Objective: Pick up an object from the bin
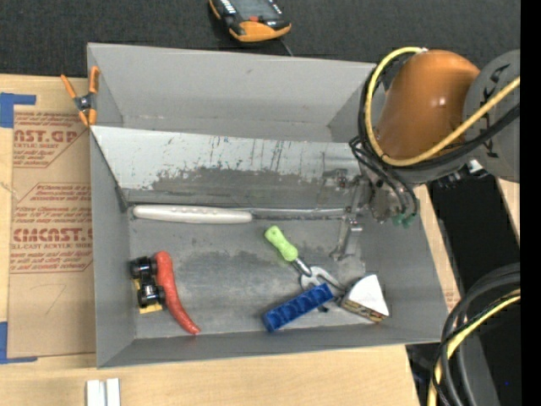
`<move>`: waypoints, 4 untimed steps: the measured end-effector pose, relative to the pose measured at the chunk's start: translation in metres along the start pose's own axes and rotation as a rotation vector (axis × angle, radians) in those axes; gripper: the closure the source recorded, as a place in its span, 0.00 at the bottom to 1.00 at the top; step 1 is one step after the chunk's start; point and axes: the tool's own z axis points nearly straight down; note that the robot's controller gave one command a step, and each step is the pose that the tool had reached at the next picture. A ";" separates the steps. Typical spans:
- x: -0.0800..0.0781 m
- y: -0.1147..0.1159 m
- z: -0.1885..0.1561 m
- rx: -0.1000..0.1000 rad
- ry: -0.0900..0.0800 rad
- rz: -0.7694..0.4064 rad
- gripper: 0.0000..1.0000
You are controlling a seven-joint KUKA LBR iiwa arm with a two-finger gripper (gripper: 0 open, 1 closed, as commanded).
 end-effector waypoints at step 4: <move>0.024 -0.003 0.121 -0.002 -0.002 -0.064 0.00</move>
Offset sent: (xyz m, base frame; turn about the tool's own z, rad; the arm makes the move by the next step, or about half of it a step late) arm -0.0279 0.0171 -0.0644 0.0857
